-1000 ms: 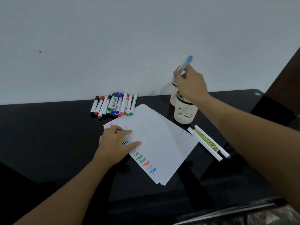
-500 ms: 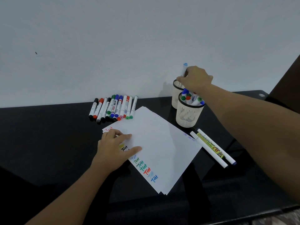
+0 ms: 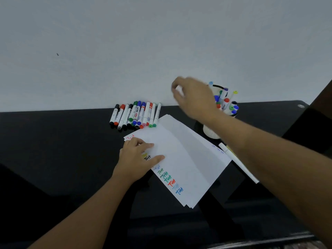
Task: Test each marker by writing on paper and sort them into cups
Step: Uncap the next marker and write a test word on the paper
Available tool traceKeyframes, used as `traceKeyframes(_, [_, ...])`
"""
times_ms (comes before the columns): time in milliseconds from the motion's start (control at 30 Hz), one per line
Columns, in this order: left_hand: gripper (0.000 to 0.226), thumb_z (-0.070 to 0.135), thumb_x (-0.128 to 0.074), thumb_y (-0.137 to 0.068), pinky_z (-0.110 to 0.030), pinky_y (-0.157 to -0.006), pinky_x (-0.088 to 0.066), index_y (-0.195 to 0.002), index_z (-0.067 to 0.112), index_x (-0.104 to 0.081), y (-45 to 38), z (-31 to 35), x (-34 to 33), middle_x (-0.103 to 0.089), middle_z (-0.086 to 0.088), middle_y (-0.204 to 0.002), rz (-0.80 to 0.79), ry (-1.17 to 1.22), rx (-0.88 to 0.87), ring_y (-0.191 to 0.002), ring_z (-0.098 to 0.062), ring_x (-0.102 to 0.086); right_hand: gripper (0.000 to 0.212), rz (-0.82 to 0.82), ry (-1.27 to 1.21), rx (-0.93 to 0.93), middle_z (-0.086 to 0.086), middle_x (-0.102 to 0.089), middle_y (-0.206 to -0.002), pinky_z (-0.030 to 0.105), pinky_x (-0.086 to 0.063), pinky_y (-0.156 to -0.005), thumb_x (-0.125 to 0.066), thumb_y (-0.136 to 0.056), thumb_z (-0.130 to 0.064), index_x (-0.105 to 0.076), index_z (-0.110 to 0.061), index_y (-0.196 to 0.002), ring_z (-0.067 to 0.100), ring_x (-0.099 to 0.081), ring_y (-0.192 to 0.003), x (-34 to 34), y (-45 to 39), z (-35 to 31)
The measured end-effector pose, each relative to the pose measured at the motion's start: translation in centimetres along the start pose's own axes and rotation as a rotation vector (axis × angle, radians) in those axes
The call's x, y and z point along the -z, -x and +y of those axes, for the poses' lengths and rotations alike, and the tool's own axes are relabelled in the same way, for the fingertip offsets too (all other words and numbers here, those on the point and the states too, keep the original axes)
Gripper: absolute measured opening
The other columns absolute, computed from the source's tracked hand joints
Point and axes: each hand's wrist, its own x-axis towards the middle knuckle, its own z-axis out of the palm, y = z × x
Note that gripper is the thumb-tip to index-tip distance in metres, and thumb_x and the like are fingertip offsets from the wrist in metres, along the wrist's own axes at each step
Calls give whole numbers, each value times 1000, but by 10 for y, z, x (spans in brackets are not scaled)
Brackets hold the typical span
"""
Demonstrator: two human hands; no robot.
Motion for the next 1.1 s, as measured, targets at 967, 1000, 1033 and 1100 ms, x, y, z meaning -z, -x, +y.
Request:
traceKeyframes(967, [51,60,-78,-77,-44,-108,-42,-114,26,-75,-5,-10,-7,-53,14,-111,53,79,12,-118,-9,-44,38,-371,77,-126,4,-59,-118,41,-56,-84,-52,-101,-52,-50,-26,-129,21,-58,-98,-124,38,-20])
traceKeyframes(1000, [50,60,-79,-77,-44,-108,-42,-114,26,-75,-5,-9,-7,-53,14,-111,52,79,14,-118,-9,-43,41,-390,70,-120,6,-57,-122,41,-56,-85,-51,-101,-53,-49,-29,-135,22,-57,-103,-124,39,-19])
traceKeyframes(1033, [50,60,-79,-77,-43,-109,-41,-114,26,-75,-5,-9,-7,-53,14,-111,51,79,15,-118,-10,-43,44,-426,77,-107,7,-54,-128,42,-55,-87,-49,-102,-53,-47,-33,-141,24,-56,-110,-125,39,-19])
traceKeyframes(1100, [49,59,-79,-77,-44,-109,-40,-114,26,-74,-5,-7,-6,-53,13,-111,54,80,18,-119,-10,-43,43,-476,109,-97,8,-52,-132,40,-54,-90,-46,-104,-52,-50,-35,-143,25,-53,-116,-124,40,-20])
